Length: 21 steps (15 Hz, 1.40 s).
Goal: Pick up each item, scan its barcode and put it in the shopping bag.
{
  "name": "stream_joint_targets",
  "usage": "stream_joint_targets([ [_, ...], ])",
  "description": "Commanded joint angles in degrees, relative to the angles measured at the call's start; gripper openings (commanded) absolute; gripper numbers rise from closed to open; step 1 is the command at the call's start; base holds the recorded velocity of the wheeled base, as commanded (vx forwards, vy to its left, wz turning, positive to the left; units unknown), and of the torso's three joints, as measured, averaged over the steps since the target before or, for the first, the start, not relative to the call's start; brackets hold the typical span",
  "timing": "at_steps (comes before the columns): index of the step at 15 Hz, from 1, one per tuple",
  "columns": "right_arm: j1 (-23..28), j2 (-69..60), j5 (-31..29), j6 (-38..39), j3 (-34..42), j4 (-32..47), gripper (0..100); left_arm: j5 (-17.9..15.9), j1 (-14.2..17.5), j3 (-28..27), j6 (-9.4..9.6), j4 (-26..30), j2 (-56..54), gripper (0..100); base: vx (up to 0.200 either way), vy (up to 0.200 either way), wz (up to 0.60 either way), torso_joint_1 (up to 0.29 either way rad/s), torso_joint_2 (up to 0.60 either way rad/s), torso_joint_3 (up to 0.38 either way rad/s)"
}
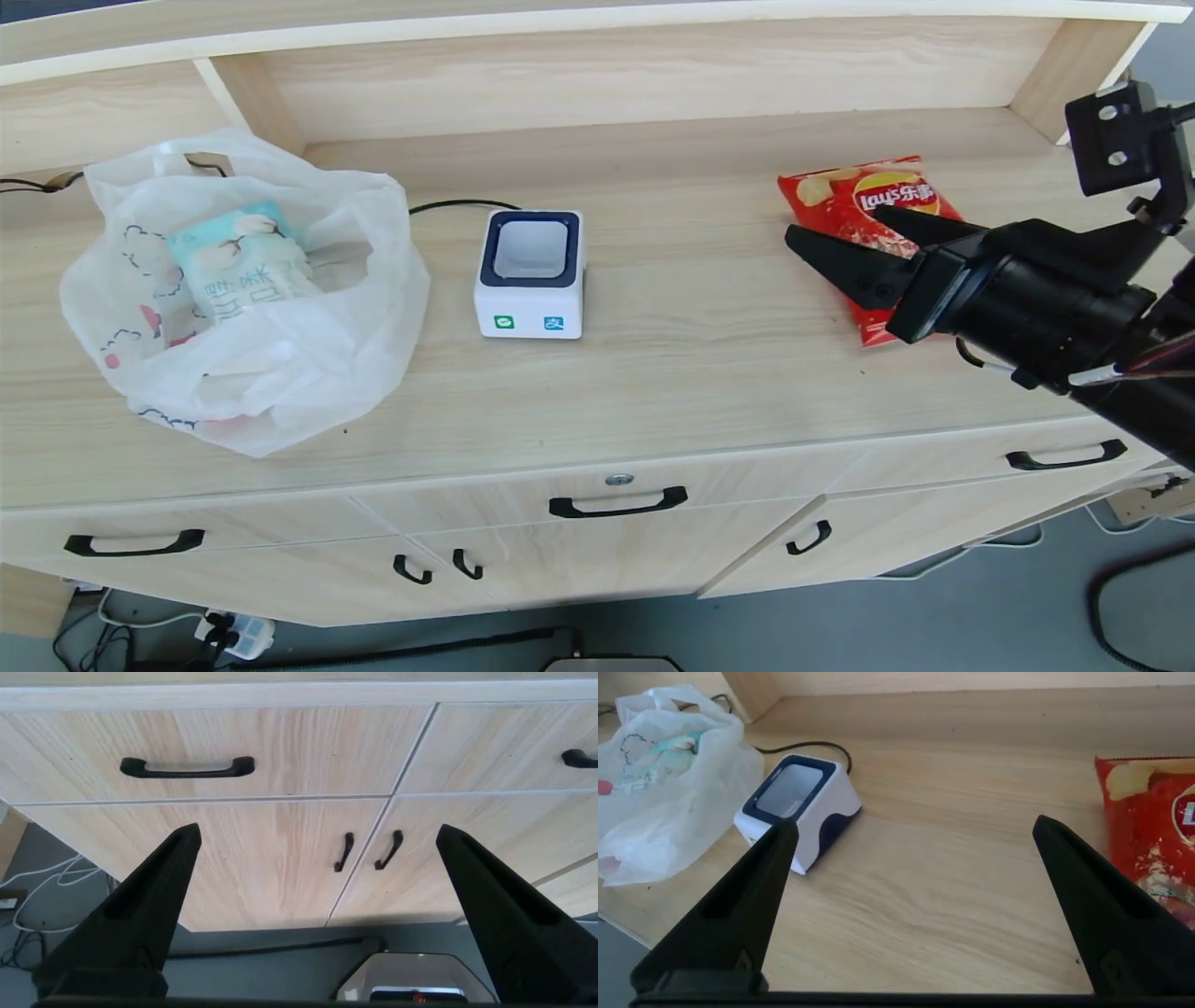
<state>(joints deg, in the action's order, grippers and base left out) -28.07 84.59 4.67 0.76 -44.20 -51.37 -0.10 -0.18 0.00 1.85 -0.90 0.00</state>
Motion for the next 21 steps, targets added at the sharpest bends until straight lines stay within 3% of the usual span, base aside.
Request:
stream_joint_targets([
  [1, 1.8, -1.1, 1.7, 0.1, -2.4, 5.9, 100, 0.0, 0.0, 0.0, -0.01, -0.1, 0.0, 100, 0.0, -0.2, 0.0, -0.002, 0.01, 0.007],
  [2, 5.0, -2.4, 4.2, -2.2, -7.2, 17.3, 100, 0.0, 0.0, 0.0, -0.01, -0.2, 0.1, 100, 0.0, 0.0, 0.0, 0.0, 0.0, 0.0],
  [6, 11.7, 0.5, 9.7, -11.0, -21.5, 40.3, 100, 0.0, 0.0, 0.0, -0.01, -0.2, 0.1, 100, 0.0, 0.0, 0.0, 0.0, 0.0, 0.0],
  [12, 15.2, 10.4, 10.5, -17.2, -32.1, 44.7, 100, 0.0, 0.0, 0.0, 0.17, -0.3, 0.0, 100, 0.0, 0.0, 0.0, 0.0, 0.0, 0.0],
  [14, 16.4, 12.5, 10.4, -19.8, -33.3, 44.8, 100, 0.0, 0.0, 0.0, 0.61, -0.3, 0.1, 100, 0.0, 0.0, 0.0, 0.0, 0.0, 0.0],
  [16, 17.7, 13.2, 9.6, -20.4, -34.1, 45.0, 100, 0.0, 0.0, 0.0, 2.37, -0.3, 0.1, 100, 0.0, 0.0, 0.0, 0.0, 0.0, 0.0],
  [21, 20.2, 14.1, 7.9, -20.6, -37.7, 47.9, 100, 0.0, 0.0, 0.0, 2.45, -0.2, 0.1, 100, 0.0, 0.0, 0.0, 0.0, 0.0, 0.0],
])
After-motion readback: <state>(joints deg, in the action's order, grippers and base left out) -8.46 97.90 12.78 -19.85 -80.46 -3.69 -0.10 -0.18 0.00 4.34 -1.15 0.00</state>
